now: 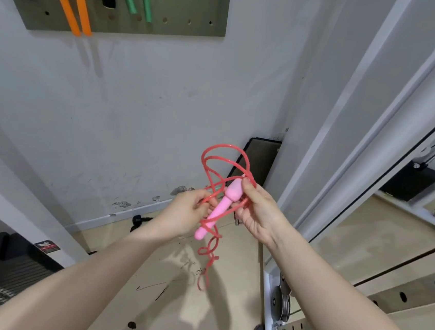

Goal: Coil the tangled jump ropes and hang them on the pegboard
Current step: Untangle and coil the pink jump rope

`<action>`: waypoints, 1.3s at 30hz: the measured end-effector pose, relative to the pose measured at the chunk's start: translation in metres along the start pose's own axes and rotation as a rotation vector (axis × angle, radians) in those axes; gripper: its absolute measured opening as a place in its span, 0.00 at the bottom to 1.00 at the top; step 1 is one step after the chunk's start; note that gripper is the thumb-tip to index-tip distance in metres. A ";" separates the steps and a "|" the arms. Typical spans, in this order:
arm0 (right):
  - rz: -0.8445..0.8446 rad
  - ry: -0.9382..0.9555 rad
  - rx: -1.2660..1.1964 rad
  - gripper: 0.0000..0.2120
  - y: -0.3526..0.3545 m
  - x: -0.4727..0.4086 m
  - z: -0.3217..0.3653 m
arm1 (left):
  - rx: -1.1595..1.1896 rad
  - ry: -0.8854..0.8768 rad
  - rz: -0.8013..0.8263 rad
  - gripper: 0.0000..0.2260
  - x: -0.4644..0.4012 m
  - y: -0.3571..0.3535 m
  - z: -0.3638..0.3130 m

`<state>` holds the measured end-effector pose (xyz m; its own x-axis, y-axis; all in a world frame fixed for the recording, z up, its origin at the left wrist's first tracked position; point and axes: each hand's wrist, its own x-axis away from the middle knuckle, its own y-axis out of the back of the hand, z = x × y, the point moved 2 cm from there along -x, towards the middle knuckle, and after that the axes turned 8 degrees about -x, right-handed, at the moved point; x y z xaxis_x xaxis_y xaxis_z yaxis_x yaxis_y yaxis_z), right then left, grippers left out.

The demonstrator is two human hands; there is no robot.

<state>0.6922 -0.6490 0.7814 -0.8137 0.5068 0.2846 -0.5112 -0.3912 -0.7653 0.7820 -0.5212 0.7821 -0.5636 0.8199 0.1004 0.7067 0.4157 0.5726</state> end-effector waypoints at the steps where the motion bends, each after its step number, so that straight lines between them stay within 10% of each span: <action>1: -0.038 0.023 -0.031 0.06 0.003 -0.001 0.003 | 0.015 0.006 -0.012 0.16 0.000 0.002 0.006; 10: -0.011 0.059 -0.060 0.07 0.006 0.002 0.017 | -0.531 0.268 0.014 0.17 -0.007 0.011 0.053; 13: -0.014 -0.023 -0.015 0.08 0.005 0.002 0.013 | -0.160 0.096 -0.151 0.18 -0.006 0.007 0.017; 16: 0.044 -0.100 0.063 0.11 0.005 0.001 0.009 | 0.326 0.099 0.040 0.04 -0.001 -0.003 -0.018; 23: 0.205 -0.186 0.400 0.12 0.015 0.010 0.001 | 0.314 0.064 0.249 0.03 0.003 -0.017 -0.016; 36: 0.232 -0.017 1.017 0.17 0.009 0.019 0.002 | 0.094 0.141 0.068 0.02 -0.003 -0.028 -0.033; 39: 0.254 0.007 1.081 0.17 0.003 0.022 0.000 | -0.036 0.055 -0.041 0.21 -0.009 -0.023 -0.032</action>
<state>0.6725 -0.6387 0.7853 -0.9292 0.3199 0.1851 -0.3045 -0.9465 0.1070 0.7573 -0.5508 0.7943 -0.6150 0.7792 0.1209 0.6676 0.4330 0.6056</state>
